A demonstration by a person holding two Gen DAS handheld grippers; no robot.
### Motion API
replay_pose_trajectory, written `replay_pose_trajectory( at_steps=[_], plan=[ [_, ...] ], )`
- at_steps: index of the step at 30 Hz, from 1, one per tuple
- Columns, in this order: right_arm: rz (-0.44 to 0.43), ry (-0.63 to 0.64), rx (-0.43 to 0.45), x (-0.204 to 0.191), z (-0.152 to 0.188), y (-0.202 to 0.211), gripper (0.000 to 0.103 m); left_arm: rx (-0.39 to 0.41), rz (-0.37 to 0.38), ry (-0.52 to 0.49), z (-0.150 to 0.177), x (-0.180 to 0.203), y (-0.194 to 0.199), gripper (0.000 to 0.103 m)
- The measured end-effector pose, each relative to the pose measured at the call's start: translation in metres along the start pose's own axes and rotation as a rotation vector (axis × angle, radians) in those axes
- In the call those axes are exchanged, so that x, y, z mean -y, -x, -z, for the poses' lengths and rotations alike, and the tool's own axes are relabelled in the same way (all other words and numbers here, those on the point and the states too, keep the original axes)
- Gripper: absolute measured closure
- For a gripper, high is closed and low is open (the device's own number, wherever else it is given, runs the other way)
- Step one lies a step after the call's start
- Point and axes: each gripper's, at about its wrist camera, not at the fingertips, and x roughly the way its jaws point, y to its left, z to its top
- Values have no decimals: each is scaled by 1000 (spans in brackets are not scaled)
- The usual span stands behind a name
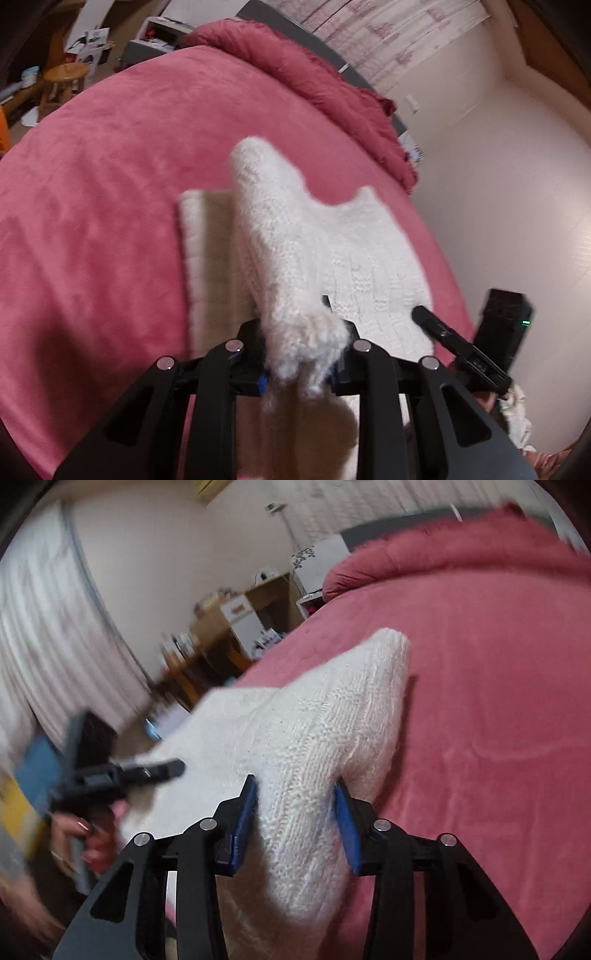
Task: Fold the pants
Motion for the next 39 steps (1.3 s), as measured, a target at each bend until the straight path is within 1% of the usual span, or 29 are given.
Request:
replay_pose_trajectory(
  at_steps=[2, 3, 4, 6, 8, 10, 12, 13, 14, 15, 16, 17, 18, 22, 26, 29, 31, 33, 34, 36, 39],
  plan=[
    [59, 28, -24, -1, 7, -8, 64, -28, -19, 16, 2, -5, -7, 81],
    [68, 25, -30, 5, 6, -10, 64, -26, -23, 11, 5, -7, -9, 80],
    [64, 7, -32, 10, 7, -11, 64, -19, -33, -7, 7, -5, -11, 79],
    [31, -48, -28, 23, 7, -16, 61, -7, -86, -77, 11, 4, -14, 78],
    [26, -49, -2, 23, 10, -13, 58, 8, -109, -103, 15, 7, -14, 76],
    [24, -46, 21, 22, 10, -12, 51, 45, -96, -92, 15, 10, -10, 74],
    [16, -72, 34, 20, 17, -1, 39, 72, -87, -92, 18, 10, -3, 70],
    [12, -81, 33, 22, 17, 0, 36, 79, -90, -103, 21, 11, -3, 66],
    [17, -95, 28, 23, 16, 1, 30, 88, -103, -122, 24, 12, -1, 63],
    [32, -102, 18, 25, 15, 0, 27, 92, -113, -133, 25, 13, -1, 61],
    [31, -107, 9, 26, 12, -1, 27, 96, -121, -142, 28, 13, 1, 54],
    [28, -114, 0, 27, 13, -1, 27, 98, -130, -141, 31, 13, 2, 46],
    [28, -122, -11, 29, 14, -2, 27, 96, -144, -135, 32, 11, 2, 43],
    [15, -129, -55, 30, 17, -7, 27, 61, -120, -92, 33, 2, -2, 41],
    [19, -78, -94, 19, 18, -12, 27, 55, -138, -113, 35, 4, -7, 40],
    [31, -47, -113, 14, 20, -14, 27, 49, -125, -106, 35, 3, -9, 37],
    [26, -56, -120, 15, 21, -15, 27, 50, -116, -97, 35, 2, -10, 36],
    [20, -72, -125, 16, 21, -17, 27, 51, -123, -108, 36, 3, -10, 36],
    [22, -68, -125, 15, 22, -16, 28, 51, -130, -118, 37, 4, -11, 36],
    [34, -34, -122, 11, 21, -16, 34, 49, -145, -137, 38, 7, -12, 36],
    [54, 5, -117, 5, 22, -14, 37, 49, -154, -145, 38, 8, -12, 36]
  ],
)
